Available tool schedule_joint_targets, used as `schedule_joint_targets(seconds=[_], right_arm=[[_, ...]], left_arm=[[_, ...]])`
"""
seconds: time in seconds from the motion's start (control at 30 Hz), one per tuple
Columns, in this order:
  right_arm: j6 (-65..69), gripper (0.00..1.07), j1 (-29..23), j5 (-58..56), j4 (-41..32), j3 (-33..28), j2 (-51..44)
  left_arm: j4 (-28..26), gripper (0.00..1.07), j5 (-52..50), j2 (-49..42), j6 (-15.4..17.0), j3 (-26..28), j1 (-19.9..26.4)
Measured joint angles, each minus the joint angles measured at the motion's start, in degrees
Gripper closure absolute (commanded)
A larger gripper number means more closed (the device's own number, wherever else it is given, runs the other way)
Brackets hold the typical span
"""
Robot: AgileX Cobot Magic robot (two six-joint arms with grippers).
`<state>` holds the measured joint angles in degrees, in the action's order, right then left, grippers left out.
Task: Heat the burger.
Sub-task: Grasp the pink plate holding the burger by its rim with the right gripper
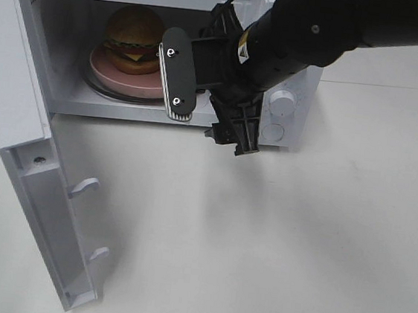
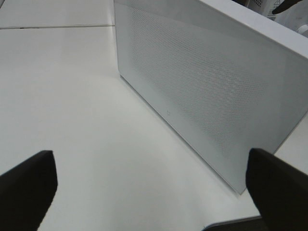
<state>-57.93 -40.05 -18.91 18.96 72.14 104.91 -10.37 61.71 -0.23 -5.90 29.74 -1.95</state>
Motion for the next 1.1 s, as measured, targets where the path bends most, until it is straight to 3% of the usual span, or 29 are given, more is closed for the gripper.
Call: schedule_joint_targets(seconds=[1.1], right_arm=[[4.24,0.25,0.0,-1.03,-0.17,22.57,21.83]], left_arm=[[0.0,0.07,0.0,0.0,0.0,0.0,0.0]])
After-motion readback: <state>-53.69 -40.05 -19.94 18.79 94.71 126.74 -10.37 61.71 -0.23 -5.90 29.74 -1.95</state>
